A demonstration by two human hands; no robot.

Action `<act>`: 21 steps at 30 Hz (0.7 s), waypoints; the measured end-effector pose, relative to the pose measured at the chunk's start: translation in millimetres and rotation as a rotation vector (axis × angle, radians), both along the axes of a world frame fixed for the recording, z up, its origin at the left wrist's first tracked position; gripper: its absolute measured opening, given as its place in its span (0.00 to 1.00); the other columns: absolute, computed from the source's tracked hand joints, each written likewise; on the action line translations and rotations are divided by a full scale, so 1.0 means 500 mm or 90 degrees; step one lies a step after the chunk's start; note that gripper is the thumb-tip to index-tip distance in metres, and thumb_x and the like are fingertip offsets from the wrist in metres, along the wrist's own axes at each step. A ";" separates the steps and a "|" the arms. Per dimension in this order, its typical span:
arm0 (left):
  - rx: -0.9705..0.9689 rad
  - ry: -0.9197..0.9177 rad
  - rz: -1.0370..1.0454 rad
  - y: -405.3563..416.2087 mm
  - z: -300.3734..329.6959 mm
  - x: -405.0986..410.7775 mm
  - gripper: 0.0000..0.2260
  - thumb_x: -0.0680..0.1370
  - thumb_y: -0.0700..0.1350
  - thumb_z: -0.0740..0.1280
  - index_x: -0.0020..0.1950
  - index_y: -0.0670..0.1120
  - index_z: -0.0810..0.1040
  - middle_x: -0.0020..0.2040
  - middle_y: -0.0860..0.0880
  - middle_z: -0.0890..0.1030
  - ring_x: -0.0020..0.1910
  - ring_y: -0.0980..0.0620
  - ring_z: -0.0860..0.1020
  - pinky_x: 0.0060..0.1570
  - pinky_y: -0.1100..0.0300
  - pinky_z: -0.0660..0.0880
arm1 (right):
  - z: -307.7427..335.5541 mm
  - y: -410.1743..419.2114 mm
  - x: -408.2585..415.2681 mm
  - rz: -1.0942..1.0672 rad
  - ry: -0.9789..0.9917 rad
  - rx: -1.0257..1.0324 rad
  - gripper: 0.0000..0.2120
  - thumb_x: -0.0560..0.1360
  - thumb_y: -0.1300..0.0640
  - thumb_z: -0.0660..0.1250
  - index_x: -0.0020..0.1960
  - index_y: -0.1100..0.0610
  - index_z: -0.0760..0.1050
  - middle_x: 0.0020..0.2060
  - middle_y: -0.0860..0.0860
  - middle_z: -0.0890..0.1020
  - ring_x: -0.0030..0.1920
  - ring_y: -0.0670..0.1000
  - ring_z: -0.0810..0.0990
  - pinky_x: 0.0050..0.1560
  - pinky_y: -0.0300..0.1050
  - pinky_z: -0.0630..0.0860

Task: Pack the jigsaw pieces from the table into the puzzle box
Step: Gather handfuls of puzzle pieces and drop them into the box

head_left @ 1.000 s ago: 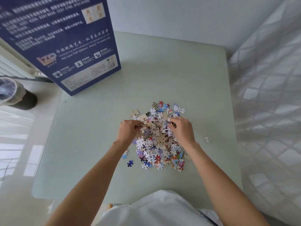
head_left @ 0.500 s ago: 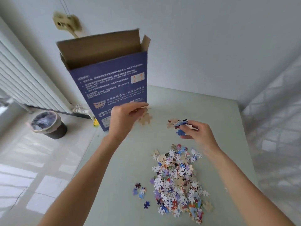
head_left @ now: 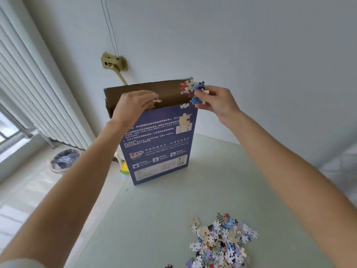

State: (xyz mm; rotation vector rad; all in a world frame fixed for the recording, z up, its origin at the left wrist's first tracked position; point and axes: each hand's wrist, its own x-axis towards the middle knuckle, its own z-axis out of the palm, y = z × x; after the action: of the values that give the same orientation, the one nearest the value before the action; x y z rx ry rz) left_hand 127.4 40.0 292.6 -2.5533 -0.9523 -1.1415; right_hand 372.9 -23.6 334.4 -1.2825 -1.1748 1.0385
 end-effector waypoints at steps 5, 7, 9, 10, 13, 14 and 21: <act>-0.224 0.015 0.100 0.018 0.002 -0.003 0.08 0.75 0.39 0.68 0.52 0.45 0.83 0.48 0.47 0.84 0.47 0.49 0.81 0.51 0.59 0.75 | 0.018 0.091 -0.031 0.003 -0.151 0.022 0.14 0.71 0.62 0.71 0.55 0.64 0.77 0.41 0.53 0.79 0.40 0.52 0.82 0.42 0.44 0.82; -0.313 0.070 0.104 0.025 0.011 -0.005 0.09 0.77 0.42 0.65 0.52 0.50 0.83 0.48 0.51 0.84 0.48 0.52 0.80 0.49 0.60 0.74 | 0.020 0.109 -0.047 0.024 -0.298 0.049 0.12 0.71 0.61 0.71 0.53 0.64 0.79 0.42 0.54 0.79 0.40 0.53 0.82 0.39 0.43 0.82; -0.342 0.101 0.113 0.026 0.015 -0.009 0.09 0.78 0.46 0.63 0.53 0.53 0.82 0.49 0.52 0.83 0.48 0.52 0.79 0.48 0.58 0.75 | 0.021 0.122 -0.065 0.061 -0.466 0.081 0.11 0.72 0.60 0.71 0.53 0.62 0.80 0.46 0.55 0.81 0.38 0.53 0.82 0.38 0.41 0.81; -0.344 0.108 0.123 0.025 0.017 -0.011 0.10 0.78 0.48 0.62 0.55 0.54 0.81 0.50 0.52 0.83 0.48 0.51 0.79 0.48 0.57 0.75 | 0.024 0.124 -0.074 0.081 -0.540 0.096 0.11 0.72 0.59 0.71 0.54 0.60 0.80 0.47 0.55 0.82 0.39 0.53 0.81 0.40 0.42 0.80; -0.337 0.110 0.138 0.014 0.016 -0.014 0.11 0.79 0.52 0.60 0.56 0.54 0.79 0.48 0.52 0.82 0.43 0.51 0.77 0.42 0.58 0.73 | 0.030 0.127 -0.100 0.131 -0.699 0.133 0.11 0.72 0.56 0.70 0.54 0.57 0.81 0.49 0.53 0.82 0.47 0.51 0.77 0.52 0.45 0.71; -0.329 0.109 0.138 0.009 0.014 -0.015 0.11 0.79 0.53 0.60 0.56 0.54 0.80 0.46 0.53 0.82 0.42 0.53 0.76 0.40 0.59 0.71 | 0.031 0.128 -0.106 0.137 -0.721 0.132 0.11 0.73 0.56 0.70 0.54 0.56 0.81 0.49 0.51 0.81 0.48 0.49 0.75 0.52 0.42 0.67; -0.285 0.051 0.116 -0.011 -0.001 -0.025 0.08 0.77 0.49 0.65 0.53 0.54 0.81 0.47 0.55 0.83 0.44 0.54 0.80 0.45 0.54 0.78 | 0.010 0.149 -0.121 0.157 -0.691 0.131 0.13 0.70 0.53 0.72 0.54 0.56 0.80 0.49 0.51 0.81 0.49 0.48 0.76 0.47 0.37 0.61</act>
State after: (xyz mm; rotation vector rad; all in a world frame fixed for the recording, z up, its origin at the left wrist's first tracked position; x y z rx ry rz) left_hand 115.0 34.4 292.0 -2.7365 -1.5302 -0.8440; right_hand 312.2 50.8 339.3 -1.5910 -2.2221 0.2932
